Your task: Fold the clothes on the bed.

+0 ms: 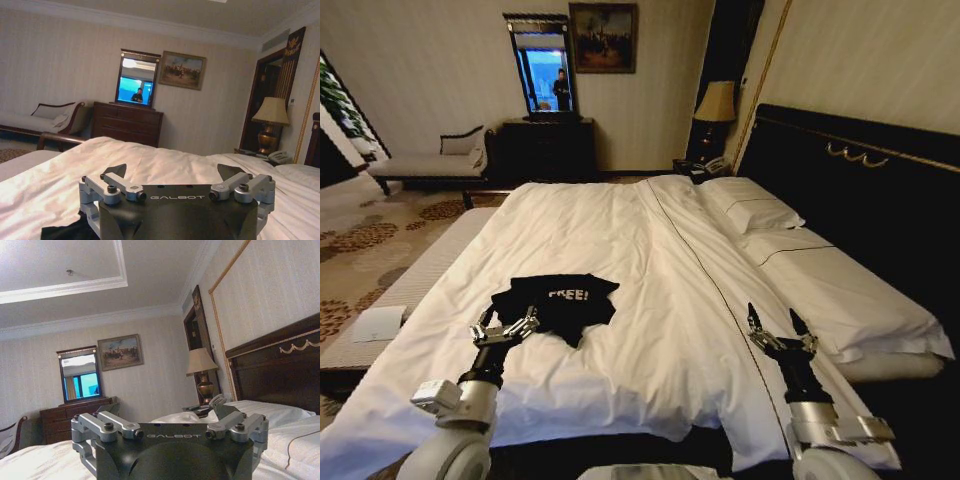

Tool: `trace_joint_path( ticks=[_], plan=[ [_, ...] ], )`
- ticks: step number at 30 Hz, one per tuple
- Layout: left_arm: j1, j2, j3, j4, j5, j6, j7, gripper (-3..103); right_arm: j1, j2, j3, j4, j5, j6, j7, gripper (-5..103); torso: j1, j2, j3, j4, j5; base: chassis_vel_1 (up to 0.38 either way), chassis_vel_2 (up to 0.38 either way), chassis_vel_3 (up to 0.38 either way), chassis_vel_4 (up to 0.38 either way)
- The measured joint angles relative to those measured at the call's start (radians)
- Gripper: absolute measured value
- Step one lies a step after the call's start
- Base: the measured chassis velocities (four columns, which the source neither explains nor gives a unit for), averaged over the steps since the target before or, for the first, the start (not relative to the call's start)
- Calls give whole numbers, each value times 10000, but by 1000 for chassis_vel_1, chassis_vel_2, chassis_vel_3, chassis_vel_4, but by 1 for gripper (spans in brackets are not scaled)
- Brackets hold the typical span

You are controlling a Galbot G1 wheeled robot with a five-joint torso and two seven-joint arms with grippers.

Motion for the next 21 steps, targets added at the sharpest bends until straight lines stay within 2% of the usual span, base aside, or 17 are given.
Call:
trace_joint_path(
  ticks=[21],
  plan=[
    [224,24,-267,-123,-78,-102,43,100,-111,169,-83,55,-221,129,-124,100,0,0,0,1,0,21,52,-21,-48]
  ],
)
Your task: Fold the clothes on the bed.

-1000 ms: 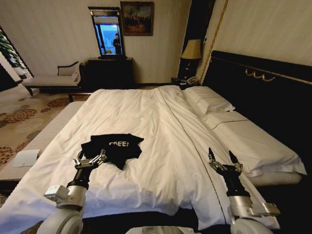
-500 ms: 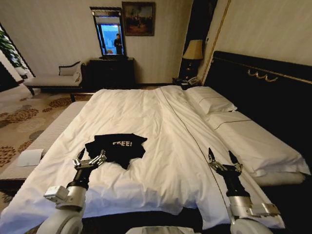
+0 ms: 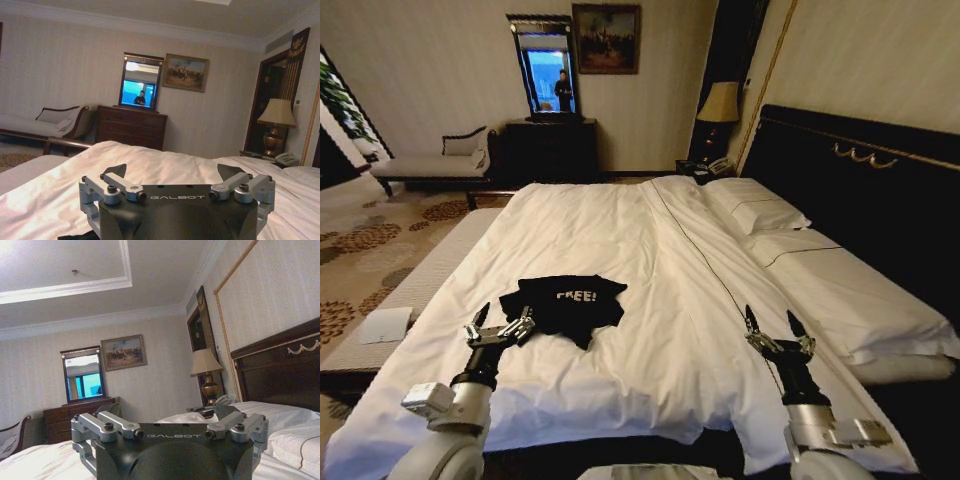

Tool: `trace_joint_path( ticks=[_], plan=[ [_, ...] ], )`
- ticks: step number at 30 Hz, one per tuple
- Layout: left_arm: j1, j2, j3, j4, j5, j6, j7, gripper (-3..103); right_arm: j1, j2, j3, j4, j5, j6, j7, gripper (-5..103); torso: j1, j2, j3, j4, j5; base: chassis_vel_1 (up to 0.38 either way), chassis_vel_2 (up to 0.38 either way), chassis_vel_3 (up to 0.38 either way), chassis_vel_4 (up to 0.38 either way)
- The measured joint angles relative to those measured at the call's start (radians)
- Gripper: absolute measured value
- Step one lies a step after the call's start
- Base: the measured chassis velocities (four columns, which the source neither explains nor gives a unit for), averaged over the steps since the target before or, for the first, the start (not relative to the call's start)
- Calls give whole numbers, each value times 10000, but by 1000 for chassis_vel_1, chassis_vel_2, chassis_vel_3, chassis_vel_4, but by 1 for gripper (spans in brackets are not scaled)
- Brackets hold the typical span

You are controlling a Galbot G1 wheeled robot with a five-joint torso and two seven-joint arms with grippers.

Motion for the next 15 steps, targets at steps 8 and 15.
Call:
trace_joint_path(
  ticks=[8,15],
  plan=[
    [-18,-34,11,-53,7,-4,5,100,-36,19,23,83,-5,31,-23,100,0,0,0,0,1,19,65,-22,-64],
    [-16,-47,18,-69,19,-3,6,100,-42,58,11,92,-6,73,-40,100,0,0,0,0,0,37,90,-39,-85]
  ],
)
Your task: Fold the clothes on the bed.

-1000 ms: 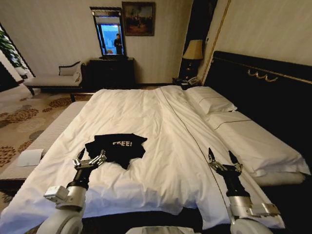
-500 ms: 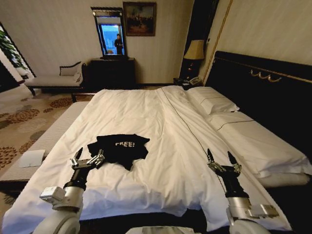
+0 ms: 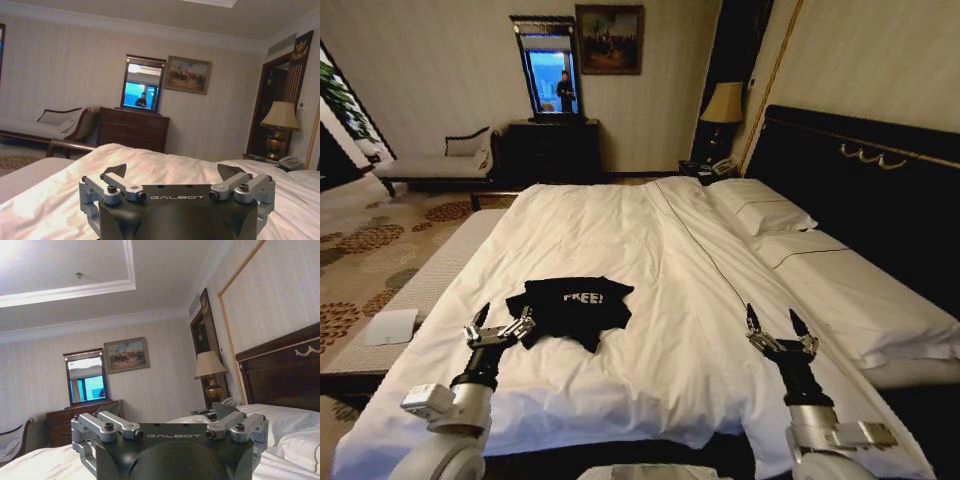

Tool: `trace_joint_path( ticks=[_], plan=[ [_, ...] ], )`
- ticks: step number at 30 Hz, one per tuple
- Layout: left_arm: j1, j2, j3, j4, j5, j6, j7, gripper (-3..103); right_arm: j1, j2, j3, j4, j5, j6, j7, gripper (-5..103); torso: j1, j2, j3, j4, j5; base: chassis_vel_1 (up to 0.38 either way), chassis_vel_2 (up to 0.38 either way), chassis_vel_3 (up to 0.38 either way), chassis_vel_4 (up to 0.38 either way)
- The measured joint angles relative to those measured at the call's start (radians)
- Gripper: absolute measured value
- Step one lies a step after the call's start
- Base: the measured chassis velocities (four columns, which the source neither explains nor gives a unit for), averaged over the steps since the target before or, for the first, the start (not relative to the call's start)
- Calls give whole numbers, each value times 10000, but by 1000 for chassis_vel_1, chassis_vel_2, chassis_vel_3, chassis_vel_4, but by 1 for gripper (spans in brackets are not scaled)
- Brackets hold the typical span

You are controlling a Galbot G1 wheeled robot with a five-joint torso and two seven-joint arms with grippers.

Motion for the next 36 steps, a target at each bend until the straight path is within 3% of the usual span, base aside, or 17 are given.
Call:
trace_joint_path(
  ticks=[36],
  plan=[
    [-276,65,23,331,-57,9,0,100,64,174,-86,-200,-131,59,-98,100,0,0,0,0,0,55,80,-58,-85]
  ],
)
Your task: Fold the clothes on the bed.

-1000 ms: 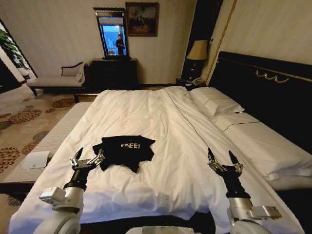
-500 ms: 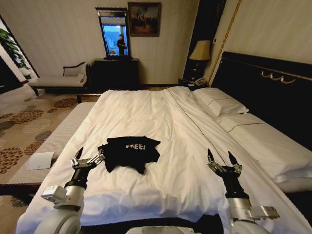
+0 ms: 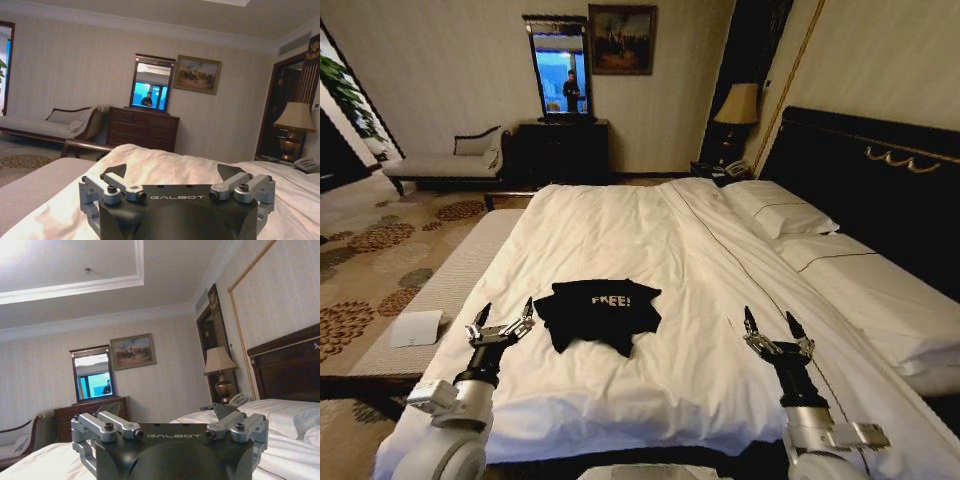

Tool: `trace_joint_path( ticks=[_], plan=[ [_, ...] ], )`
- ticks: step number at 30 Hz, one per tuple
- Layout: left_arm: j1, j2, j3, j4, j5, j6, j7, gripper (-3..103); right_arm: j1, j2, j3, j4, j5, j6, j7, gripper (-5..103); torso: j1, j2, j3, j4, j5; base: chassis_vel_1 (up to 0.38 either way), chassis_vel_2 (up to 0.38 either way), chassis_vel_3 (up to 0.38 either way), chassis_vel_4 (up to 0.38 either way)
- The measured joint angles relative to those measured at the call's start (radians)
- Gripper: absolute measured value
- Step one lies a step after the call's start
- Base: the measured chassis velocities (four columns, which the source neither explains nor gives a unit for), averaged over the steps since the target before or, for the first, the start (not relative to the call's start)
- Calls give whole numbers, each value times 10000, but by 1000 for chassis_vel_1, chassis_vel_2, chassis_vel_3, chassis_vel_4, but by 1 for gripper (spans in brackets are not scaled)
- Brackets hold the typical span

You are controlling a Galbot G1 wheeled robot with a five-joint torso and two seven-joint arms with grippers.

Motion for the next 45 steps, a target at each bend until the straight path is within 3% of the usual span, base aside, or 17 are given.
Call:
trace_joint_path(
  ticks=[22,32,35,40,44,45],
  plan=[
    [-163,48,104,271,49,-18,11,100,76,7,-75,-249,-17,193,20,100,0,0,0,0,0,17,20,-16,-21],
    [-1692,500,499,1860,451,495,-119,100,235,-155,115,-494,131,634,542,100,0,0,1,0,-1,0,0,0,0],
    [-2585,750,837,2962,58,792,-157,100,267,-249,240,-718,169,699,1099,100,0,0,1,1,-2,0,0,0,0],
    [-3587,999,1226,3932,-719,1230,-296,100,429,-573,292,-996,267,687,1355,100,0,0,0,-1,-1,0,0,0,0],
    [-5683,1302,2130,5526,-2488,2210,-890,100,696,-1008,271,-1431,360,688,1433,100,1,-1,1,-3,1,0,0,0,0],
    [-5683,1302,2130,5526,-2488,2210,-890,100,696,-1008,271,-1431,360,688,1433,100,1,-1,1,-3,1,0,0,0,0]
  ],
)
